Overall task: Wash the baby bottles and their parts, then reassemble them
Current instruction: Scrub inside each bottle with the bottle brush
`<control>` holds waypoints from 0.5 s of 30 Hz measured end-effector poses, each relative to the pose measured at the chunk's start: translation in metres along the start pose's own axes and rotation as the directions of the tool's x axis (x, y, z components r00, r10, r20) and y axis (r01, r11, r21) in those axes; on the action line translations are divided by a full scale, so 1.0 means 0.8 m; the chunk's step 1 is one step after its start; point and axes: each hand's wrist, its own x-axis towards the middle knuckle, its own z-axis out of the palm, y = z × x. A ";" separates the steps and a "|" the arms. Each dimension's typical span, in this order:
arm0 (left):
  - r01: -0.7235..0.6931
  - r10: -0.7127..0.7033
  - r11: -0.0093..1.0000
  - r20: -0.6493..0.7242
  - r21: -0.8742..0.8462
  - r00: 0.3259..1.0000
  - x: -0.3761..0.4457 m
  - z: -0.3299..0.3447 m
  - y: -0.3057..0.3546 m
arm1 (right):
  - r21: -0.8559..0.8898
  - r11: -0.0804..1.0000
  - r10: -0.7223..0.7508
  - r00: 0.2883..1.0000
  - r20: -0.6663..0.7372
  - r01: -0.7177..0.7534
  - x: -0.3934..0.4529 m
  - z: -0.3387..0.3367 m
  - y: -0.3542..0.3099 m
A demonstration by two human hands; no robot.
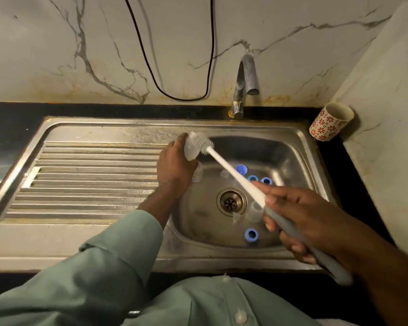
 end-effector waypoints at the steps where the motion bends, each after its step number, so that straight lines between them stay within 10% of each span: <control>1: -0.024 0.024 1.000 0.012 0.018 1.000 0.001 -0.001 0.001 | -0.106 0.994 -0.009 1.000 0.002 0.009 0.000 0.004 0.002; 7: 0.027 -0.018 0.976 -0.043 0.217 0.999 0.003 -0.009 -0.014 | -0.638 0.750 -0.267 0.962 -0.052 0.174 0.016 0.019 0.009; 15: -0.130 0.108 0.880 0.074 0.456 0.991 0.006 -0.008 -0.007 | -0.905 0.412 -0.319 0.947 -0.032 0.108 0.031 0.053 -0.019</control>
